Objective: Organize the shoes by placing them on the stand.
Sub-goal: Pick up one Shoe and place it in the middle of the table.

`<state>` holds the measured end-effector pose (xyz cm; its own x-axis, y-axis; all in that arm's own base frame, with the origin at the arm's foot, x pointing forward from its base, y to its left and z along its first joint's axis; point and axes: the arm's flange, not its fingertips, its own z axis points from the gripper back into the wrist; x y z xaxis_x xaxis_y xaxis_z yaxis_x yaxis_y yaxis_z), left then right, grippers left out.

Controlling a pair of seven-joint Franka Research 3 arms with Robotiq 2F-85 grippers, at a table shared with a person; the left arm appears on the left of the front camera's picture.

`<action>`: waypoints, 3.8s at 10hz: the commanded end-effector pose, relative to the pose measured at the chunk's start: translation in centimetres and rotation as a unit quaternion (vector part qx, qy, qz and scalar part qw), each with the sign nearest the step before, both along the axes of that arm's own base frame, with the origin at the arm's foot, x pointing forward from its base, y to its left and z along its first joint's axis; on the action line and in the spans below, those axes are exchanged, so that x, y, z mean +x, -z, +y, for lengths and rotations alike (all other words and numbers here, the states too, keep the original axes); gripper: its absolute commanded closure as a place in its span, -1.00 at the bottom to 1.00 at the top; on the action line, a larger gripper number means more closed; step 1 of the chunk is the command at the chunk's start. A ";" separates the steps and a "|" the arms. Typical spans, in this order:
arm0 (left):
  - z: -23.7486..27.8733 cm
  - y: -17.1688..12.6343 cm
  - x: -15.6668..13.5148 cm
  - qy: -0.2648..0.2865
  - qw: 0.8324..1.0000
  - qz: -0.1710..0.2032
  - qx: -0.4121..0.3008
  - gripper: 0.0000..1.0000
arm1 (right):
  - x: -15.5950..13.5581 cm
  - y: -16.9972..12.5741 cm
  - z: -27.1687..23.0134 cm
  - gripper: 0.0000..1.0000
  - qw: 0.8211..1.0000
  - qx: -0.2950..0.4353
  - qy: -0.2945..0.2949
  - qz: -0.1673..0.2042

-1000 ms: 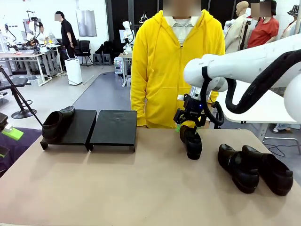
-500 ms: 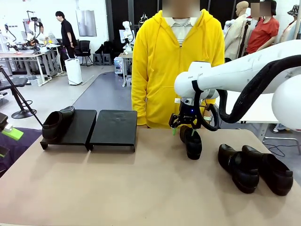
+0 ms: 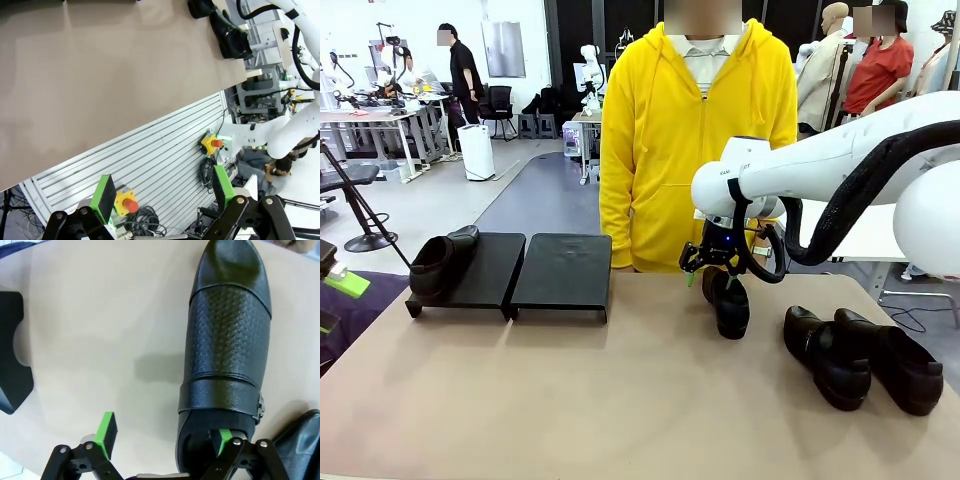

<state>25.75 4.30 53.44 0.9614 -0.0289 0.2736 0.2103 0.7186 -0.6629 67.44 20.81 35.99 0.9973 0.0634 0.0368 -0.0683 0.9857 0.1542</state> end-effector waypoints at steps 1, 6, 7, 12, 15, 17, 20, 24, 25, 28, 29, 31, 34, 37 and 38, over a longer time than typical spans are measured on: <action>0.2 0.0 -0.1 0.007 1.000 -0.005 -0.009 -1.00 | -0.8 0.1 0.2 1.00 1.000 -0.014 -0.002 0.003; 0.2 0.0 -0.1 0.007 1.000 -0.005 -0.009 -1.00 | -0.8 0.1 0.2 1.00 0.999 -0.034 -0.013 0.012; 0.2 0.0 -0.1 0.007 1.000 -0.005 -0.009 -1.00 | -0.8 0.2 0.2 1.00 0.999 -0.035 -0.014 0.011; 0.2 0.0 -0.1 0.007 1.000 -0.005 -0.009 -1.00 | -1.3 -2.2 -2.5 1.00 1.000 -0.024 -0.002 -0.005; 0.2 0.0 -0.1 0.007 1.000 -0.005 -0.009 -1.00 | -6.3 -10.9 -5.9 1.00 0.997 -0.031 0.046 -0.045; 0.2 0.0 -0.1 0.007 1.000 -0.005 -0.009 -1.00 | -12.4 -15.1 -7.9 1.00 0.998 0.062 0.017 0.028; 0.2 0.0 -0.1 0.007 1.000 -0.005 -0.009 -1.00 | -23.7 -19.0 -9.8 1.00 0.989 0.099 0.107 0.007; 0.2 0.0 -0.1 0.007 1.000 -0.005 -0.009 -1.00 | -29.1 -18.4 -11.5 1.00 0.990 0.107 0.093 -0.005; 0.2 0.0 -0.1 0.007 1.000 -0.005 -0.009 -1.00 | -30.0 -19.3 -10.1 1.00 0.991 0.099 0.088 0.009; 0.2 0.0 -0.1 0.007 1.000 -0.005 -0.009 -1.00 | -30.0 -19.3 -10.1 1.00 0.991 0.099 0.088 0.009; 0.2 0.0 -0.1 0.007 1.000 -0.005 -0.009 -1.00 | -30.6 -18.4 -10.4 1.00 0.991 0.095 0.091 0.009; 0.2 0.0 -0.1 0.007 1.000 -0.005 -0.009 -1.00 | -29.5 -18.4 -0.8 1.00 0.996 0.001 0.080 -0.034; 0.2 0.0 -0.1 0.007 1.000 -0.005 -0.009 -1.00 | -24.2 -14.7 11.7 1.00 0.996 -0.050 0.072 -0.031; 0.2 0.0 -0.1 0.007 1.000 -0.005 -0.009 -1.00 | -21.4 -11.0 20.5 1.00 0.999 -0.034 0.041 -0.005; 0.2 0.0 -0.1 0.007 1.000 -0.005 -0.009 -1.00 | -20.8 -9.9 21.9 1.00 0.998 -0.044 0.038 0.004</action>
<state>25.74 4.30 53.44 0.9616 -0.0292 0.2729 0.2100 0.7184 -0.6631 45.55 40.54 43.98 0.9994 0.0132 0.0333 -0.0163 0.9953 0.0956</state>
